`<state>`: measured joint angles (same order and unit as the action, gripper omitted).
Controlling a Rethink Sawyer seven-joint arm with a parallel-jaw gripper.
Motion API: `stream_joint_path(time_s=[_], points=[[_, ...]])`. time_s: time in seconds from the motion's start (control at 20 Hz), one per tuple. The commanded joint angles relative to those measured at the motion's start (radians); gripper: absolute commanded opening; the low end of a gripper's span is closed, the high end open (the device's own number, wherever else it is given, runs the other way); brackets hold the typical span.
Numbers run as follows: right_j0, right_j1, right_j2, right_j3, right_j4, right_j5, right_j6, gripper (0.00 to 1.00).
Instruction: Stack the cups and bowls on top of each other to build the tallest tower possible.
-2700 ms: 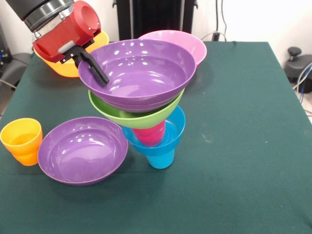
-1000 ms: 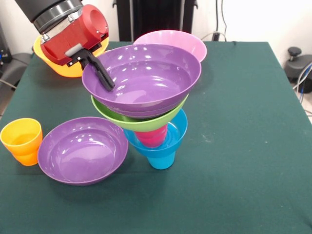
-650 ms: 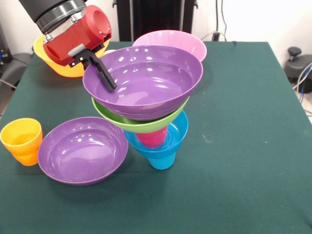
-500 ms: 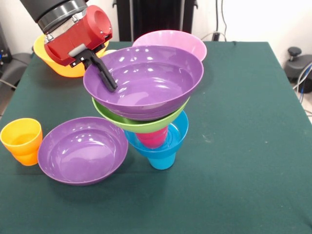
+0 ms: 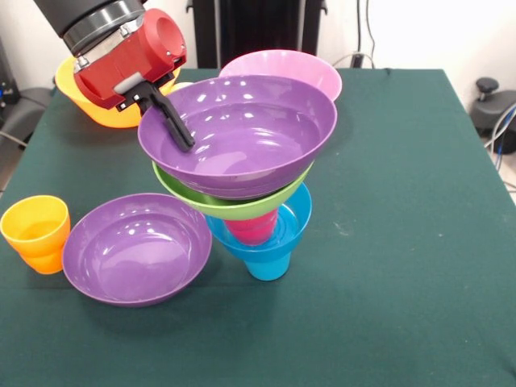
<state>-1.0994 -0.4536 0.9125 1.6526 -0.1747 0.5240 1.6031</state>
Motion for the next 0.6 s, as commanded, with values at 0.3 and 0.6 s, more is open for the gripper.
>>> stream_joint_path(time_s=[0.3, 0.6], points=[[0.053, -0.005, -0.099, 0.107, -0.041, -0.026, 0.099, 0.00], [0.052, -0.010, -0.103, 0.121, -0.043, -0.034, 0.101, 0.00]])
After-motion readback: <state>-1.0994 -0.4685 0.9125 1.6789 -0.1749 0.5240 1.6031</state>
